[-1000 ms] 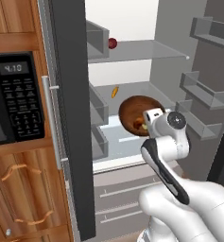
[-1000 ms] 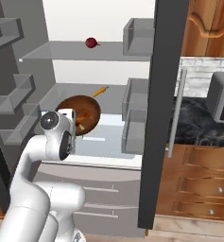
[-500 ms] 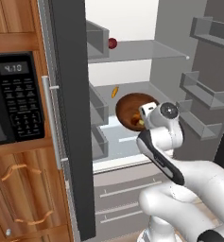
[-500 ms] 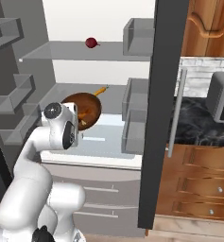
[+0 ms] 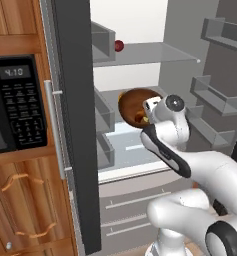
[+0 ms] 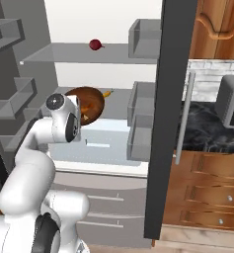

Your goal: Pick the chicken drumstick and lemon wedge from their plates and place them in the bowl. Then put the bowl in the fridge.

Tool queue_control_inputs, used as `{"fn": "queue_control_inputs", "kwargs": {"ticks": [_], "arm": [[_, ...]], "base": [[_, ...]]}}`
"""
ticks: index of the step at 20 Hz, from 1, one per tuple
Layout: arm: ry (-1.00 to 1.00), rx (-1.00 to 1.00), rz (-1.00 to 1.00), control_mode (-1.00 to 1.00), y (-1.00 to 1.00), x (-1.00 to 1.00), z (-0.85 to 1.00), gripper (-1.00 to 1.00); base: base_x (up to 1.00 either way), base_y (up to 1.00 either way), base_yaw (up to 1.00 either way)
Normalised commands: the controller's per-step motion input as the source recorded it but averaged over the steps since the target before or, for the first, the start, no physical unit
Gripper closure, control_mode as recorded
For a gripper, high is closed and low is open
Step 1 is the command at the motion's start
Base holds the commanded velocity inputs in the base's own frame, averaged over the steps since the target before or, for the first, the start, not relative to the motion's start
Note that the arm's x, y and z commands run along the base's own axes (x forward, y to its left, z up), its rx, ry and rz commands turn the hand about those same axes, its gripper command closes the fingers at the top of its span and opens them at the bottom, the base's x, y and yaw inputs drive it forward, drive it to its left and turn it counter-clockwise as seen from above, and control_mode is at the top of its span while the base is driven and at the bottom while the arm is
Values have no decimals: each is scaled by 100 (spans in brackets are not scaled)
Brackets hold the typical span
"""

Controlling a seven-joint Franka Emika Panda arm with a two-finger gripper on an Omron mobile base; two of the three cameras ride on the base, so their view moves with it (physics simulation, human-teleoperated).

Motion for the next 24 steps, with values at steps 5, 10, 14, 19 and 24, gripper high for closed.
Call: {"fn": "queue_control_inputs", "kwargs": {"ticks": [5,10,14,19,24], "arm": [[0,6,0,-100,27,51,8,100],[1,12,1,-100,20,49,-7,100],[0,2,1,-100,28,52,-14,100],[0,-2,0,-100,32,51,-27,100],[0,-9,0,-100,27,45,-36,100]], "base": [[0,0,0],[0,0,0],[0,0,0],[0,0,0],[0,0,0]]}}
